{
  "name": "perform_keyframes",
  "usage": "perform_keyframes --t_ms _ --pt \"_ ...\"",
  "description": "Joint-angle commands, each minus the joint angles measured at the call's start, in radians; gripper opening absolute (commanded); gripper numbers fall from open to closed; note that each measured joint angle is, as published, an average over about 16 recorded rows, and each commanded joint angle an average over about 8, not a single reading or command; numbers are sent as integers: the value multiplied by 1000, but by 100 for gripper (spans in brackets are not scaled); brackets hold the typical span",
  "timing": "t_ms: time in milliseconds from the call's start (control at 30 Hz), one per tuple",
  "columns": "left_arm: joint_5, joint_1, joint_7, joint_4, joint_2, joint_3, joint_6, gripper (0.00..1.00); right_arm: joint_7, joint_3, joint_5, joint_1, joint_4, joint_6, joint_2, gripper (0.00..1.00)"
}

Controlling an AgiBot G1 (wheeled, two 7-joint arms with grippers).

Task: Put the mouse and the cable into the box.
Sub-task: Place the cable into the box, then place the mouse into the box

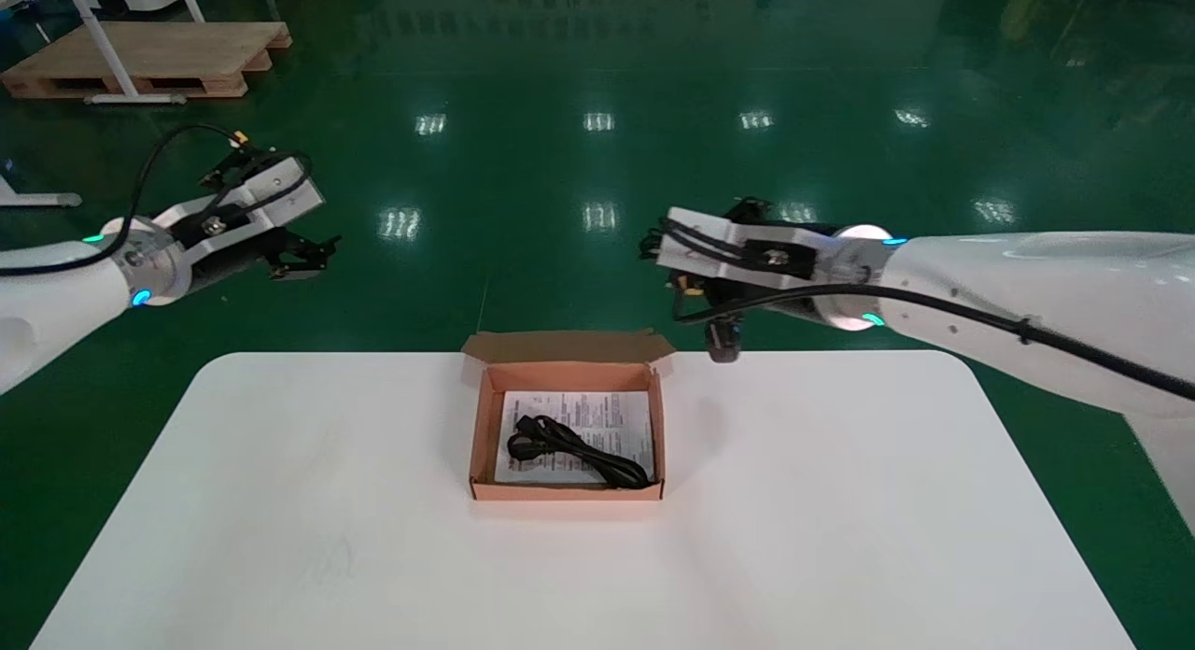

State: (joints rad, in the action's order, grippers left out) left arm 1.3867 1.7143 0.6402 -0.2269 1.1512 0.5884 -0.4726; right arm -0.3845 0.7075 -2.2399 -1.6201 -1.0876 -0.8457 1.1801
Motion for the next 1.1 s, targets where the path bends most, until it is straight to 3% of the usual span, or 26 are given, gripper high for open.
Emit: perform_keyframes --t_ms 33,467,633,833,900,1100 --pt "7 -1 -13 -7 -1 5 3 100 -4 3 9 1 -25 -4 19 0" --pt "46 -24 -101 -77 -20 35 17 100 60 139 76 60 -120 -42 171 0" --pt "63 -33 -138 -106 -29 47 22 100 18 215 47 65 -111 15 179 0" --pt "85 -44 -184 -141 -40 63 30 100 -104 305 -39 66 10 136 185 1" --pt "92 -47 -199 -152 -43 68 32 100 -150 333 -68 70 55 172 185 9" --pt "107 -54 -229 -174 -51 78 37 100 -235 390 -115 80 137 222 188 83"
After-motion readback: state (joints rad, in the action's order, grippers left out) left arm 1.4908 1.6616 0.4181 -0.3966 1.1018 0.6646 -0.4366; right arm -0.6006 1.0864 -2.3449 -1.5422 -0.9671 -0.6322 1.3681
